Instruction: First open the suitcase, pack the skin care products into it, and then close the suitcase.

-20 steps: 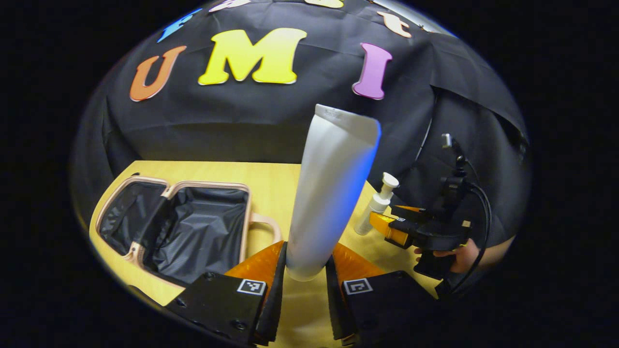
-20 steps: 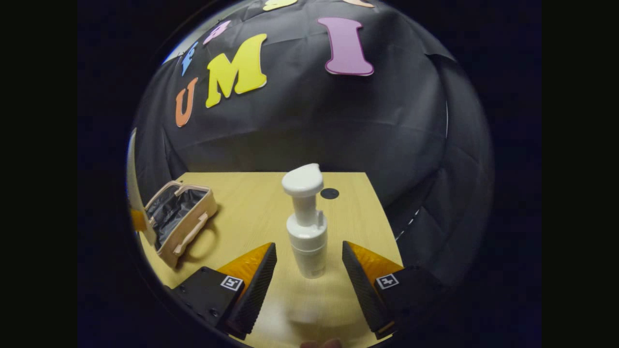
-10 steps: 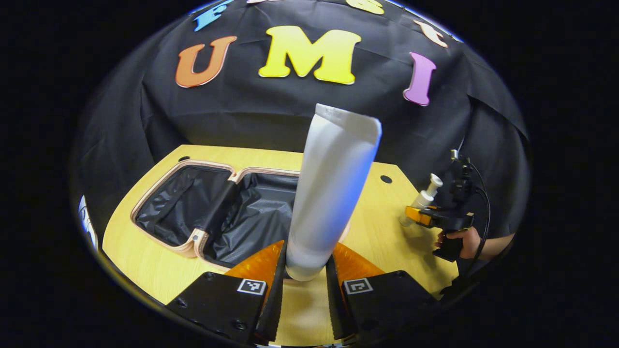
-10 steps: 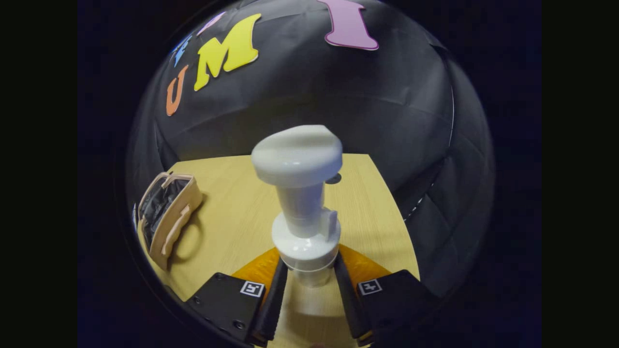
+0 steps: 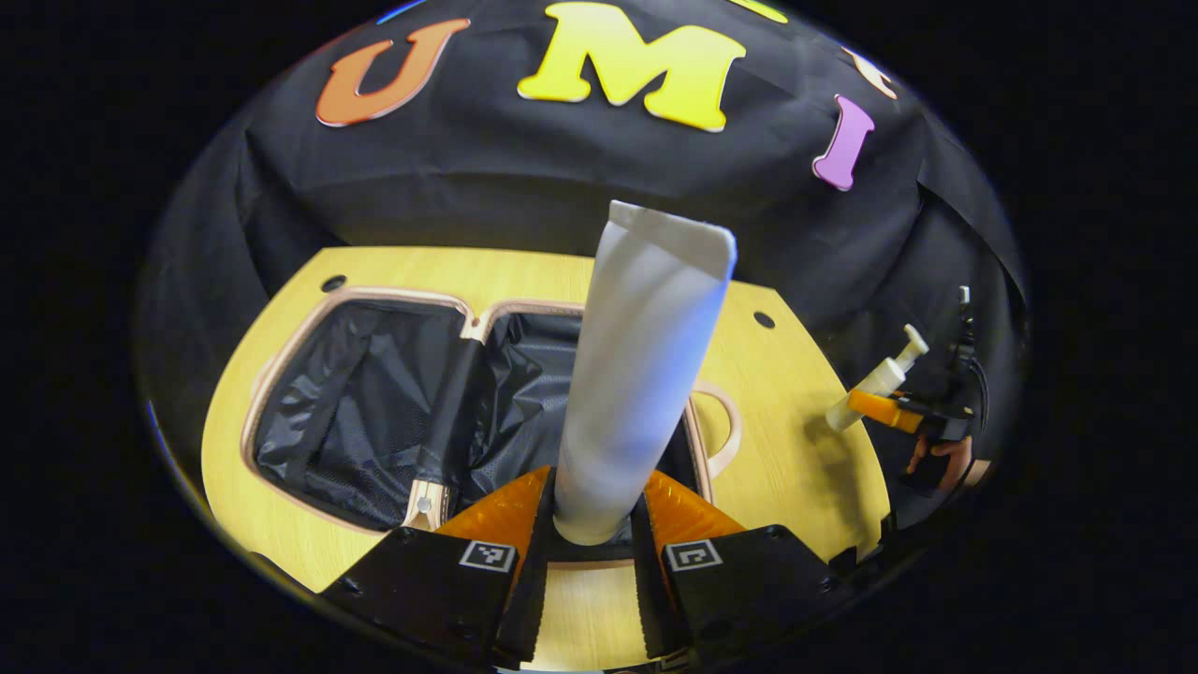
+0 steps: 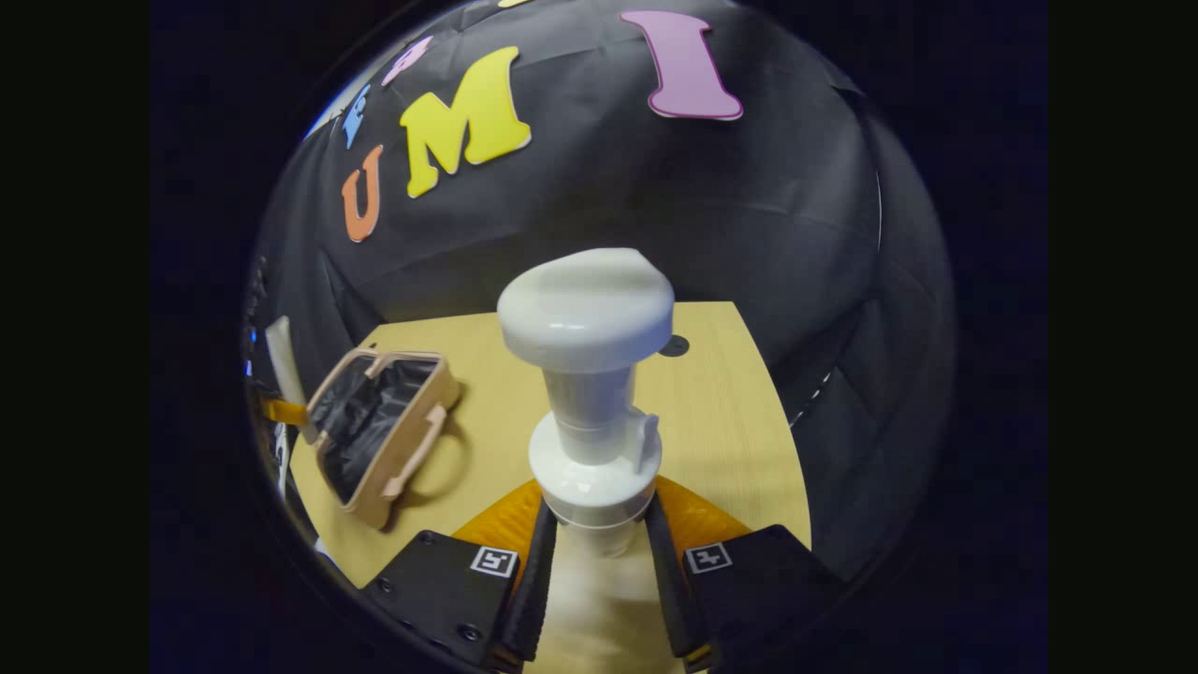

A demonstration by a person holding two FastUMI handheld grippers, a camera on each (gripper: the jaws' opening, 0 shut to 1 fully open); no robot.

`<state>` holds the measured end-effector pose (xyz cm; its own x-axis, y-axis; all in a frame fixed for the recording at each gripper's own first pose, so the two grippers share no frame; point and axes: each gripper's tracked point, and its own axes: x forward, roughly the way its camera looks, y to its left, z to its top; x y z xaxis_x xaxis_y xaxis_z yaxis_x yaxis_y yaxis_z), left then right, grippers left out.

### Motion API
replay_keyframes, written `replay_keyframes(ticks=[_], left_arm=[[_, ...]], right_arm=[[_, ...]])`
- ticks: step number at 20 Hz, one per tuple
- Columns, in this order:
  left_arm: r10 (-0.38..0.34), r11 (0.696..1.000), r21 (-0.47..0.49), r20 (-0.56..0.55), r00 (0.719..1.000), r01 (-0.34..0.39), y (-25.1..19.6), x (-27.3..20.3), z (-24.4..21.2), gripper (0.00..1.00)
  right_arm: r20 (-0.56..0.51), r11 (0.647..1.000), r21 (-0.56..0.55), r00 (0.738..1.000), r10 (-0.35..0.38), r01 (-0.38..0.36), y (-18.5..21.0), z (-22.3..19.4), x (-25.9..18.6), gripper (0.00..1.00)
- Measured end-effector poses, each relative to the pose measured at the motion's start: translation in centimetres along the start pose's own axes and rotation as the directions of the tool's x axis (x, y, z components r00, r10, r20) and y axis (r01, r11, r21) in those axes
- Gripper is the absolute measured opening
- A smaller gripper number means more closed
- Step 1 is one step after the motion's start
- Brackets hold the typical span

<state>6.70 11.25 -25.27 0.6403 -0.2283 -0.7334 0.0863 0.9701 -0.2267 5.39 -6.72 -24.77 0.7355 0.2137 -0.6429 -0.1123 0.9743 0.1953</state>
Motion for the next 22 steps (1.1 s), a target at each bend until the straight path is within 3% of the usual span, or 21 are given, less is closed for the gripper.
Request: replay_keyframes(ticks=[3, 9, 10, 13, 14, 15, 16, 18, 19, 20, 21, 22], left_arm=[[-0.053, 0.999, -0.009, -0.214, 0.975, 0.052, 2.0, 3.4, -2.1, 0.44], [-0.155, 0.988, -0.093, -0.527, 0.835, 0.125, 3.7, 7.7, -5.7, 0.42], [-0.168, 0.986, -0.096, -0.539, 0.825, 0.139, 3.6, 8.1, -5.4, 0.42], [-0.144, 0.990, -0.098, -0.642, 0.753, 0.107, 4.0, 8.4, -6.3, 0.42], [-0.147, 0.989, -0.106, -0.648, 0.747, 0.103, 3.8, 8.5, -6.4, 0.51], [-0.149, 0.989, -0.108, -0.646, 0.749, 0.104, 3.8, 8.4, -6.3, 0.52], [-0.153, 0.988, -0.111, -0.643, 0.750, 0.107, 3.6, 8.5, -6.4, 0.46], [-0.158, 0.987, -0.125, -0.631, 0.760, 0.102, 3.3, 7.7, -6.2, 0.51], [-0.159, 0.987, -0.124, -0.616, 0.772, 0.104, 3.2, 7.1, -5.8, 0.60], [-0.159, 0.987, -0.120, -0.593, 0.790, 0.108, 3.3, 6.7, -5.6, 0.58], [-0.152, 0.988, -0.115, -0.564, 0.812, 0.105, 3.5, 5.7, -5.0, 0.75], [-0.164, 0.985, -0.126, -0.529, 0.832, 0.114, 3.4, 4.8, -4.4, 0.77]], right_arm=[[-0.031, 0.995, 0.071, 0.997, 0.066, -0.064, 3.1, -1.0, -4.6, 0.48], [0.000, 0.998, 0.049, 0.999, 0.048, -0.048, 6.7, -1.2, -10.7, 0.48], [0.004, 0.998, 0.043, 0.999, 0.053, -0.053, 7.3, -1.2, -11.3, 0.46], [0.015, 0.997, 0.030, 0.998, 0.065, -0.065, 9.1, -0.7, -12.1, 0.48], [0.020, 0.998, 0.017, 0.998, 0.065, -0.065, 9.4, -0.5, -12.2, 0.48], [0.024, 0.998, 0.002, 0.998, 0.064, -0.064, 9.9, -0.4, -12.3, 0.48], [0.024, 0.997, -0.012, 0.997, 0.070, -0.070, 10.4, -0.4, -12.3, 0.48], [0.010, 0.995, -0.044, 0.996, 0.093, -0.093, 11.9, -0.6, -12.2, 0.48], [-0.001, 0.992, -0.063, 0.994, 0.108, -0.108, 12.9, -0.7, -11.8, 0.48], [-0.014, 0.988, -0.080, 0.991, 0.129, -0.130, 14.0, -0.7, -11.5, 0.48], [-0.025, 0.983, -0.094, 0.987, 0.157, -0.159, 15.5, -0.5, -11.1, 0.48], [-0.037, 0.976, -0.105, 0.981, 0.189, -0.192, 17.1, -0.4, -10.7, 0.47]])
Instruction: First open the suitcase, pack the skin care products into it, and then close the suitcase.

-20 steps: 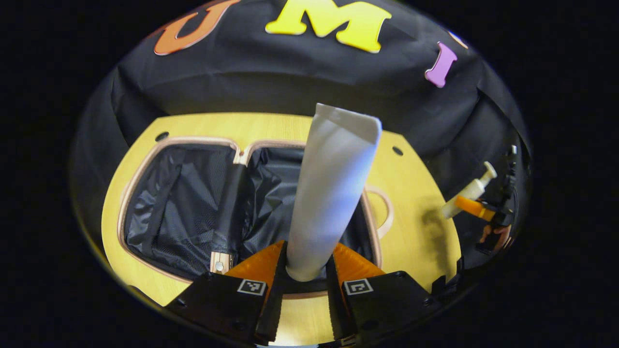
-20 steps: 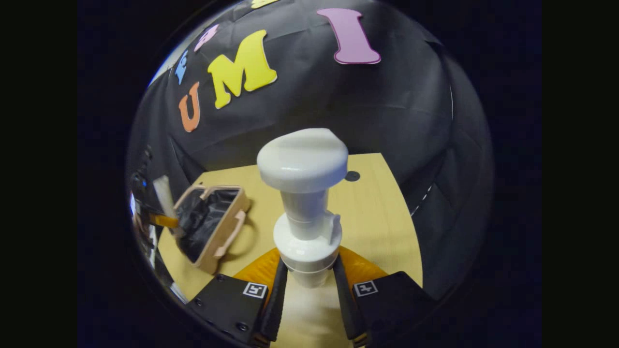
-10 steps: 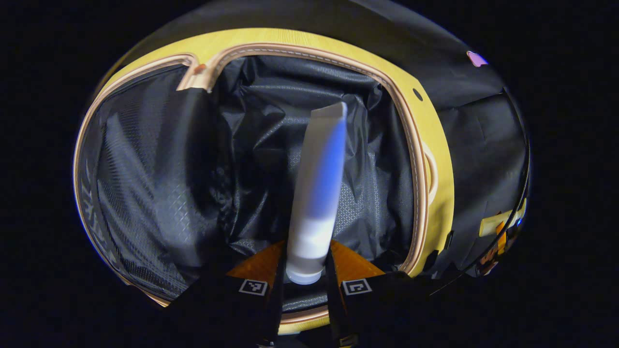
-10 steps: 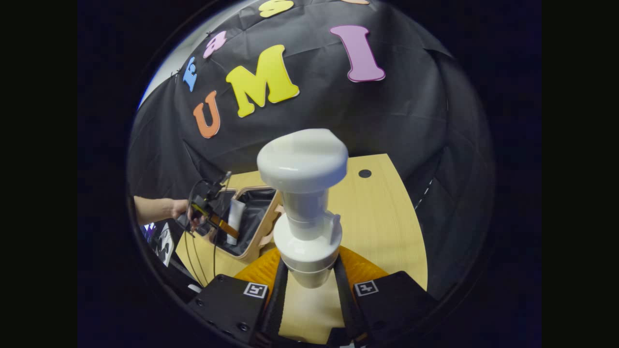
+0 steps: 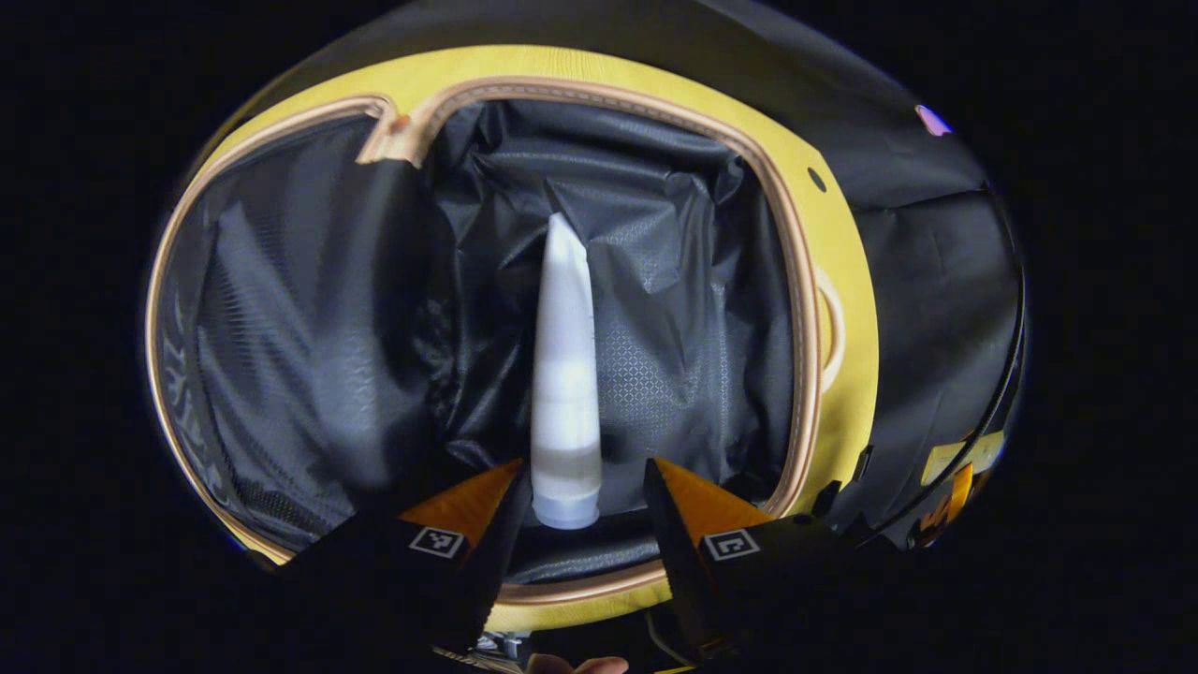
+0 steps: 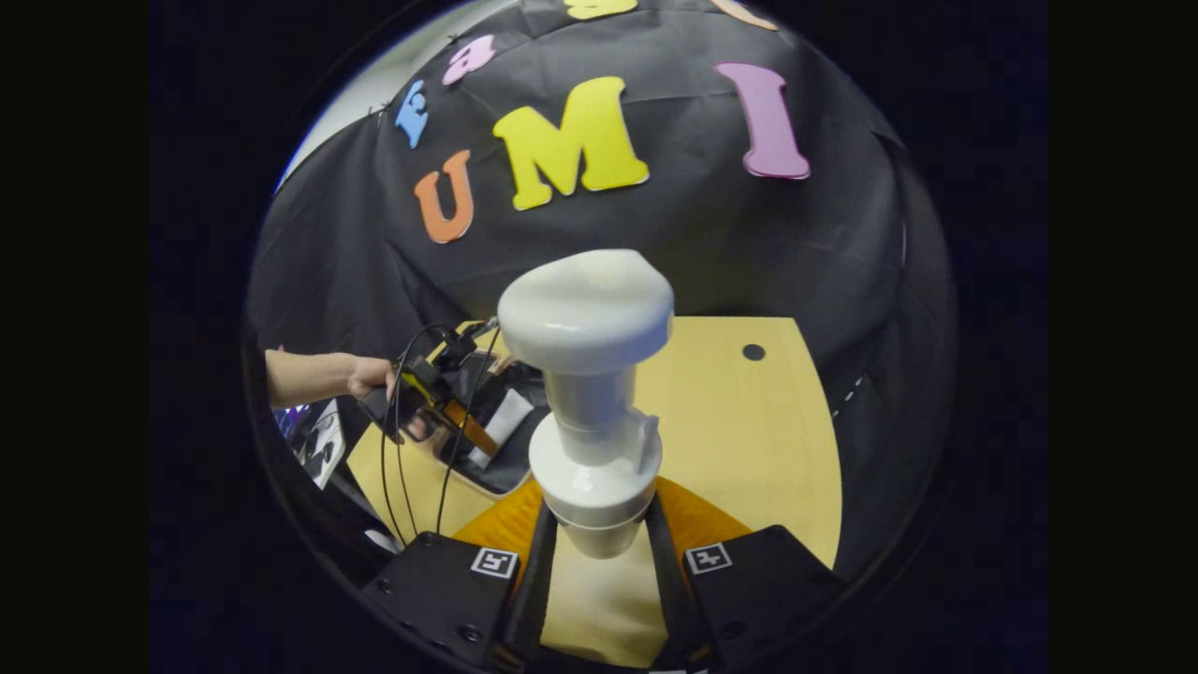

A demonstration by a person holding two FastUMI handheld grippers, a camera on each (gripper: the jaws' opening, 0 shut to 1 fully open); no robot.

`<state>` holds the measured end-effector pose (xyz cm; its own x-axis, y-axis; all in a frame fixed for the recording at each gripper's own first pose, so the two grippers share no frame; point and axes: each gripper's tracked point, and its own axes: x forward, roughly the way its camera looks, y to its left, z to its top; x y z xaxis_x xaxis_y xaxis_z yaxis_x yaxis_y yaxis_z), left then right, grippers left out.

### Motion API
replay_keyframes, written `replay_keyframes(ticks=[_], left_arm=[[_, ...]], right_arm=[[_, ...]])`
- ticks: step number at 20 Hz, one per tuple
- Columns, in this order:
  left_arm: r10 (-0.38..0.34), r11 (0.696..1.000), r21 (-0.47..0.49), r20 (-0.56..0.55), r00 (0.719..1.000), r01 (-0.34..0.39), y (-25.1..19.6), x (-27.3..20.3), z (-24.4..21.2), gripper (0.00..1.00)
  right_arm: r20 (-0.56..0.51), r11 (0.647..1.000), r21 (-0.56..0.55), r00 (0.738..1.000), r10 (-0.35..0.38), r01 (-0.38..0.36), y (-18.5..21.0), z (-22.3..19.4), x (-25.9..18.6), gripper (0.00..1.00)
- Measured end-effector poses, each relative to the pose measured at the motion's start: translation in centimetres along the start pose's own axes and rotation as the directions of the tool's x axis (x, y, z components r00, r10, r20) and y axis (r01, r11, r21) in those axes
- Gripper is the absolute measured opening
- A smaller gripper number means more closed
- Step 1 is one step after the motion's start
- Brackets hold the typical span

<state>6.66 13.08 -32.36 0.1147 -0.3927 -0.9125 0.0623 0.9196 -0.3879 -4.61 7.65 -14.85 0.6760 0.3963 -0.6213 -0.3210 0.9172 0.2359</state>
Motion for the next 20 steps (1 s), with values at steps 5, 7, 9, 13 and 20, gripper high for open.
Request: replay_keyframes(ticks=[5, 7, 9, 13, 20], left_arm=[[-0.113, 0.988, -0.064, 0.324, 0.939, 0.141, -2.2, -7.2, -1.4, 0.79], [-0.133, 0.974, -0.099, 0.480, 0.867, 0.204, -2.8, -10.2, -2.2, 0.78], [-0.110, 0.968, -0.115, 0.602, 0.791, 0.222, -2.0, -12.7, -4.1, 0.79], [-0.052, 0.954, -0.170, 0.715, 0.698, 0.246, 0.3, -16.1, -10.2, 0.78], [0.035, 0.963, -0.181, 0.821, 0.570, 0.201, 4.8, -21.7, -17.1, 0.79]], right_arm=[[-0.107, 0.987, -0.050, 0.983, 0.149, -0.155, 7.5, 0.8, 5.1, 0.48], [-0.186, 0.978, -0.007, 0.961, 0.203, -0.208, 10.2, 0.9, 7.6, 0.48], [-0.265, 0.969, 0.075, 0.932, 0.246, -0.235, 12.6, 0.6, 10.7, 0.48], [-0.467, 0.971, 0.193, 0.857, 0.217, -0.141, 14.2, -2.0, 18.0, 0.48], [-0.698, 0.949, 0.292, 0.705, 0.125, 0.121, 12.4, -7.4, 24.6, 0.48]])
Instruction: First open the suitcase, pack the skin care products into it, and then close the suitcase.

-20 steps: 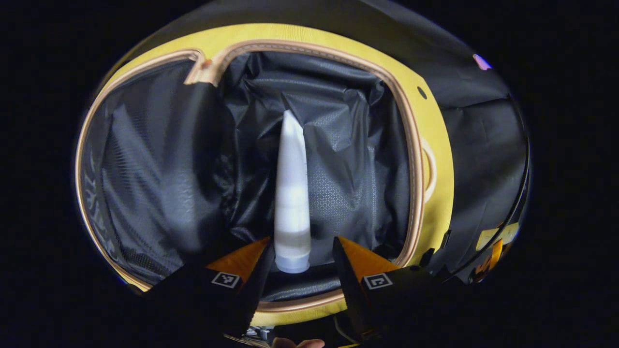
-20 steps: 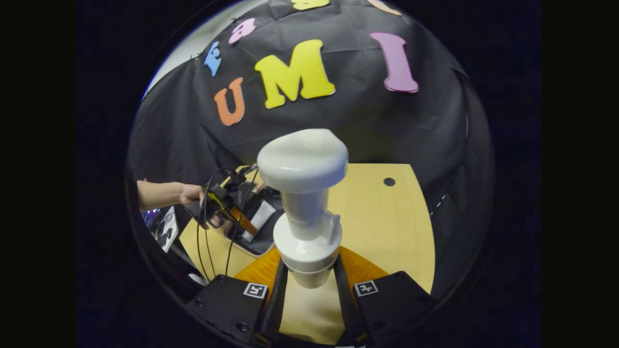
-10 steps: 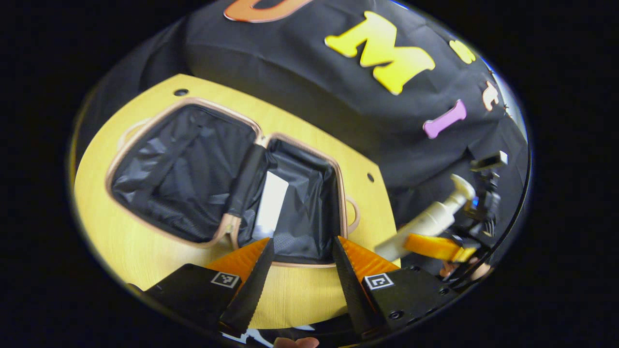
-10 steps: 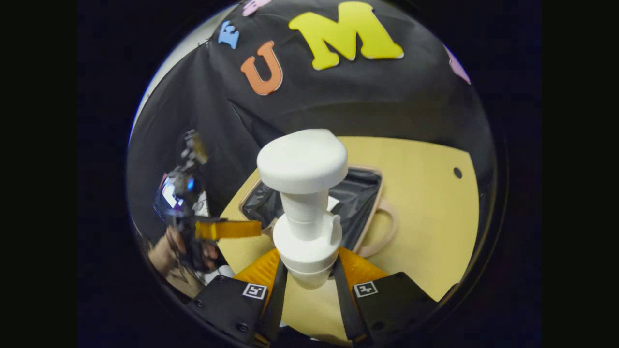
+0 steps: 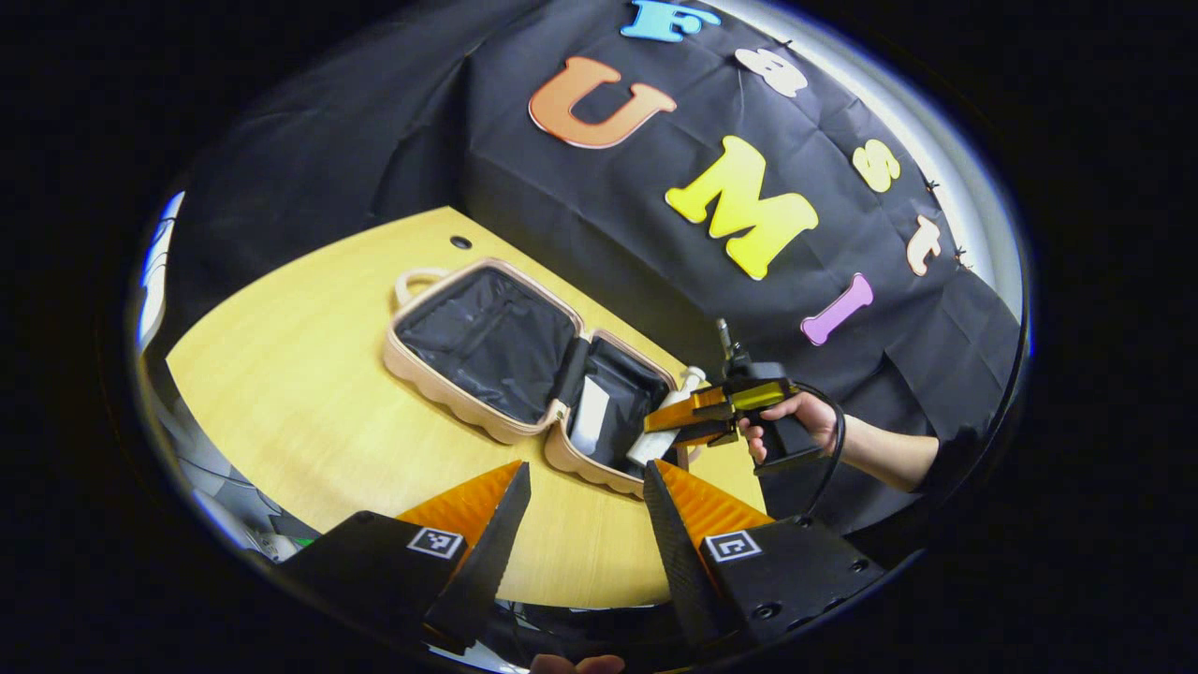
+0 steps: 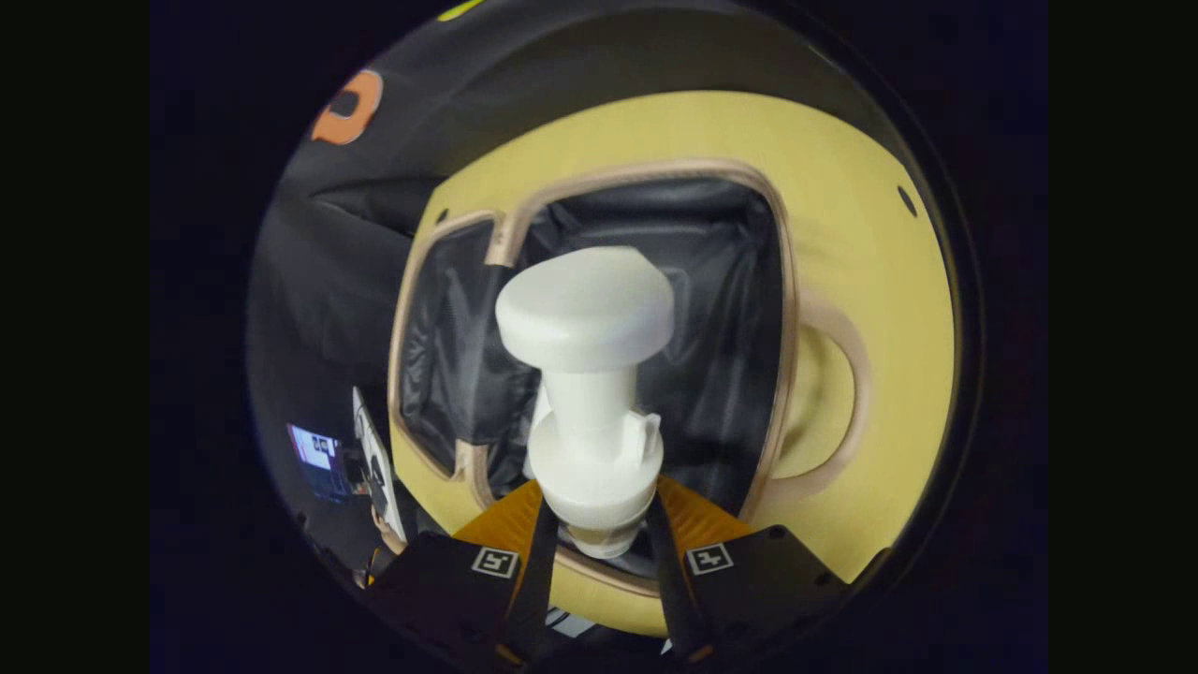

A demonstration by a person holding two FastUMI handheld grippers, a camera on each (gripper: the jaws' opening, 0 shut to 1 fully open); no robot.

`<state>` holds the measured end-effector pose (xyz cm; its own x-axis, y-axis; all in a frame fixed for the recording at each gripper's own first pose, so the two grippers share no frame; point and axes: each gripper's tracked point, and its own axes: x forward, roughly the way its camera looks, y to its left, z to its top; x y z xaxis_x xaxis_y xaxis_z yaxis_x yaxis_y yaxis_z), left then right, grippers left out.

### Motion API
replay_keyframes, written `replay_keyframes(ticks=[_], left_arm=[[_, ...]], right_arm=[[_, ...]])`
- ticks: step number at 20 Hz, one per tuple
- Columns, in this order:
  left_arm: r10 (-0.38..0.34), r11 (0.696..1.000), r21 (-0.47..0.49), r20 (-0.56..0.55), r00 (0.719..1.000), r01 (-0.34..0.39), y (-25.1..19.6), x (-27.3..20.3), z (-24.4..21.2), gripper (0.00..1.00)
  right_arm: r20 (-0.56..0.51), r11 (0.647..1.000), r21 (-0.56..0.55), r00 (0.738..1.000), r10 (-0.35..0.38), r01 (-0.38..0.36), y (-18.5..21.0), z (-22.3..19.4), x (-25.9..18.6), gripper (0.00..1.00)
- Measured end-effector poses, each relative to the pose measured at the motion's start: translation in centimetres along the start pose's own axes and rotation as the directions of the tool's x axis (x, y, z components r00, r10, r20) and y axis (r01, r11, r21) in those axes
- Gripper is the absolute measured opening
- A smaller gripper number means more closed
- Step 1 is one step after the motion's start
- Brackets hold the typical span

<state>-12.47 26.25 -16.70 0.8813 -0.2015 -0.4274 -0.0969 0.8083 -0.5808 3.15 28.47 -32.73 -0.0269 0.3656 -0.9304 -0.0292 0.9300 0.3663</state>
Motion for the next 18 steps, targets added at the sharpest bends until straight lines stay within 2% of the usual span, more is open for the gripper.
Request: replay_keyframes(ticks=[1, 2, 3, 6, 10, 14, 15, 17, 18], left_arm=[[0.021, 0.999, 0.042, 0.027, 0.999, -0.022, 0.5, -0.3, 0.4, 0.79], [0.034, 0.997, 0.066, 0.044, 0.998, -0.037, 0.8, -0.5, 0.7, 0.78], [0.049, 0.996, 0.077, 0.055, 0.997, -0.054, 0.9, -0.5, 1.0, 0.79], [0.108, 0.987, 0.109, 0.084, 0.991, -0.116, 2.0, -0.6, 1.6, 0.79], [0.114, 0.990, 0.071, 0.116, 0.987, -0.123, 2.5, -0.7, 3.1, 0.78], [0.133, 0.989, 0.040, 0.129, 0.983, -0.139, 3.4, 0.5, 4.0, 0.79], [0.132, 0.990, 0.040, 0.132, 0.982, -0.139, 3.6, 0.8, 4.4, 0.78], [0.158, 0.985, 0.047, 0.155, 0.975, -0.167, 4.3, 1.5, 5.5, 0.78], [0.180, 0.979, 0.062, 0.175, 0.968, -0.193, 5.2, 2.0, 6.3, 0.79]], right_arm=[[-0.020, 1.000, 0.022, 1.000, -0.022, 0.022, -0.4, -0.2, 0.8, 0.46], [-0.038, 0.998, 0.051, 0.999, -0.038, 0.040, -0.6, -0.3, 1.4, 0.48], [-0.052, 0.995, 0.087, 0.998, -0.042, 0.047, -0.7, -0.2, 2.1, 0.46], [-0.060, 0.982, 0.172, 0.996, -0.065, 0.074, -1.2, 0.1, 3.2, 0.48], [-0.060, 0.970, 0.212, 0.993, -0.106, 0.116, -2.2, 0.3, 3.8, 0.49], [-0.039, 0.974, 0.203, 0.995, -0.096, 0.102, -1.4, 0.4, 3.2, 0.52], [-0.032, 0.973, 0.204, 0.995, -0.099, 0.103, -1.4, 0.3, 2.8, 0.49], [-0.003, 0.979, 0.188, 0.997, -0.081, 0.080, -1.1, -0.2, 1.3, 0.63], [0.016, 0.982, 0.175, 0.997, -0.075, 0.071, -1.0, -0.7, 0.3, 0.63]])
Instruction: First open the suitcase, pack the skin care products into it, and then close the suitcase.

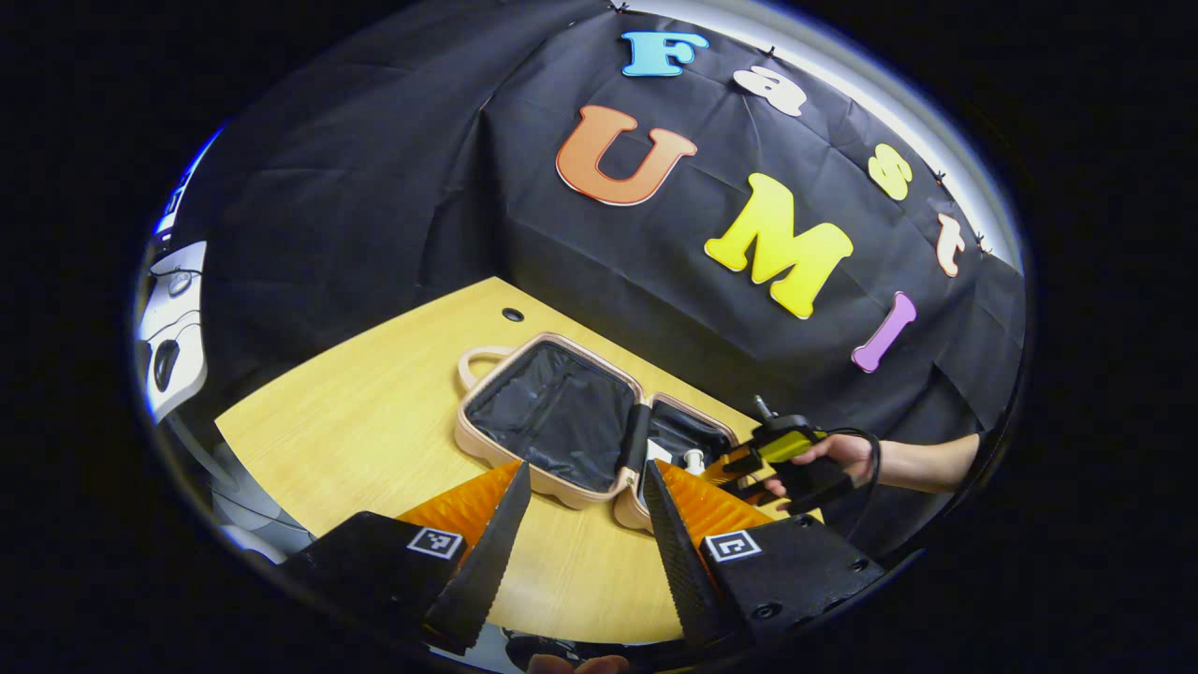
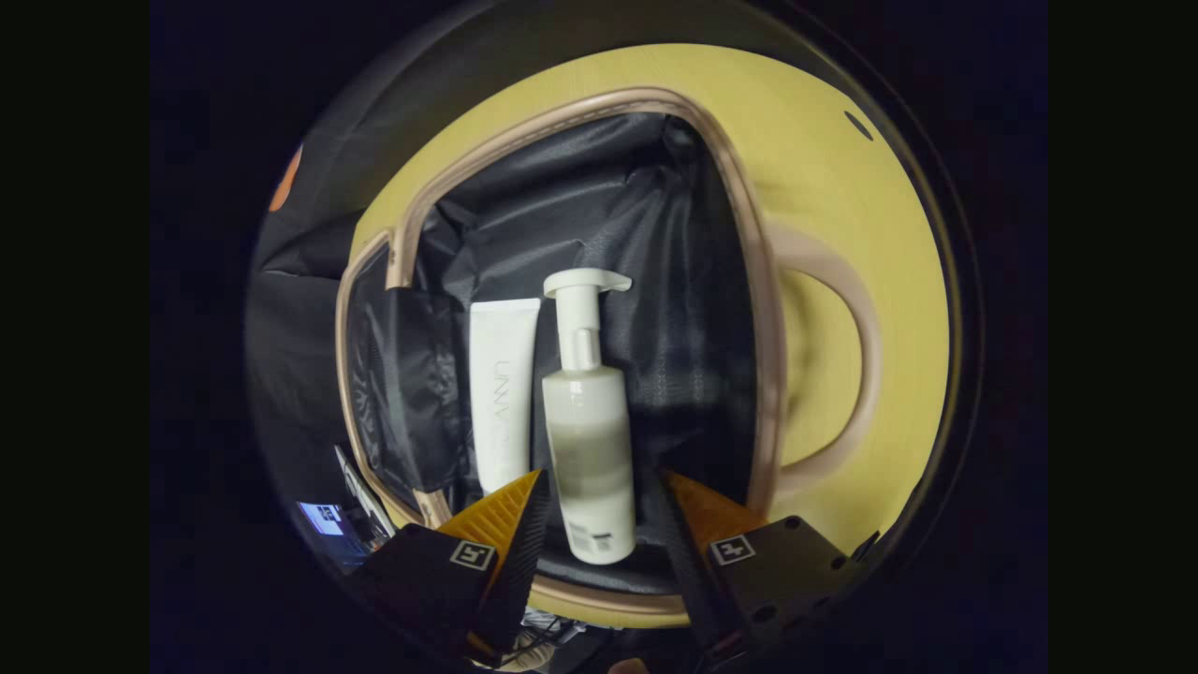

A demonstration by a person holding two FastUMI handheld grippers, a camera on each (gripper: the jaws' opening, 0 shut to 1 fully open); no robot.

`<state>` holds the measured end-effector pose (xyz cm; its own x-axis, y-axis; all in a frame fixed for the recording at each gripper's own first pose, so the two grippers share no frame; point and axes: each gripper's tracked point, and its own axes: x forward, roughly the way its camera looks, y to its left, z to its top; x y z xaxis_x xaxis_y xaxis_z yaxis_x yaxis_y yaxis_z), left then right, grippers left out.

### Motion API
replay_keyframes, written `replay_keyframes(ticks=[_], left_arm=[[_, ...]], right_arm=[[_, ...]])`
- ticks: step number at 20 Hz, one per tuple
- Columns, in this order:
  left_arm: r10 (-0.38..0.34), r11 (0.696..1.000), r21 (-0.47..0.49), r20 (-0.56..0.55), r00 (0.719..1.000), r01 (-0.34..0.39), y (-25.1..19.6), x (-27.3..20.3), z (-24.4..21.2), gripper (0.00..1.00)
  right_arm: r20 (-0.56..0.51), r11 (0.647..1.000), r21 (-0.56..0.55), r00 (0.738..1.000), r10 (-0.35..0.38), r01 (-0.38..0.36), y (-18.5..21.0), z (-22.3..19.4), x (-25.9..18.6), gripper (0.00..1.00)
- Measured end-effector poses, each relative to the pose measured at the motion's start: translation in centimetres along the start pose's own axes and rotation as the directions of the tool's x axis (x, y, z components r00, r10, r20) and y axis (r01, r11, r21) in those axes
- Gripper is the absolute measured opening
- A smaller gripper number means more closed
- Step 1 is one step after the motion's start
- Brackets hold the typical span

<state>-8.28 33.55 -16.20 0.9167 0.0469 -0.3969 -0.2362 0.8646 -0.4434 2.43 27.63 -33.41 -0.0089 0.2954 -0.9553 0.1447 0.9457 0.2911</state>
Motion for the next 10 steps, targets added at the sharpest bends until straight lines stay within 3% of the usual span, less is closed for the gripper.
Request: replay_keyframes(ticks=[1, 2, 5, 7, 10], left_arm=[[0.022, 0.999, 0.031, 0.022, 1.000, -0.023, 0.8, 0.8, 0.8, 0.79], [0.039, 0.997, 0.065, 0.043, 0.998, -0.042, 1.4, 1.8, 1.6, 0.79], [0.049, 0.993, 0.103, 0.078, 0.996, -0.057, 3.9, 5.4, 3.6, 0.78], [0.012, 0.999, 0.033, 0.078, 0.997, -0.014, 5.2, 8.3, 4.9, 0.79], [-0.019, 0.986, -0.164, 0.034, 0.999, 0.025, 8.9, 13.3, 5.5, 0.79]], right_arm=[[0.021, 1.000, -0.012, 1.000, 0.013, -0.013, 0.1, -0.5, -1.1, 0.70], [0.043, 0.999, -0.035, 0.998, 0.037, -0.036, 0.2, -1.2, -2.5, 0.67], [0.154, 0.982, -0.162, 0.981, 0.119, -0.094, 0.1, -2.7, -6.4, 0.74], [0.227, 0.962, -0.257, 0.962, 0.154, -0.094, -0.9, -3.8, -8.4, 0.73], [0.264, 0.923, -0.366, 0.937, 0.227, -0.120, -2.0, -6.8, -11.4, 0.73]])
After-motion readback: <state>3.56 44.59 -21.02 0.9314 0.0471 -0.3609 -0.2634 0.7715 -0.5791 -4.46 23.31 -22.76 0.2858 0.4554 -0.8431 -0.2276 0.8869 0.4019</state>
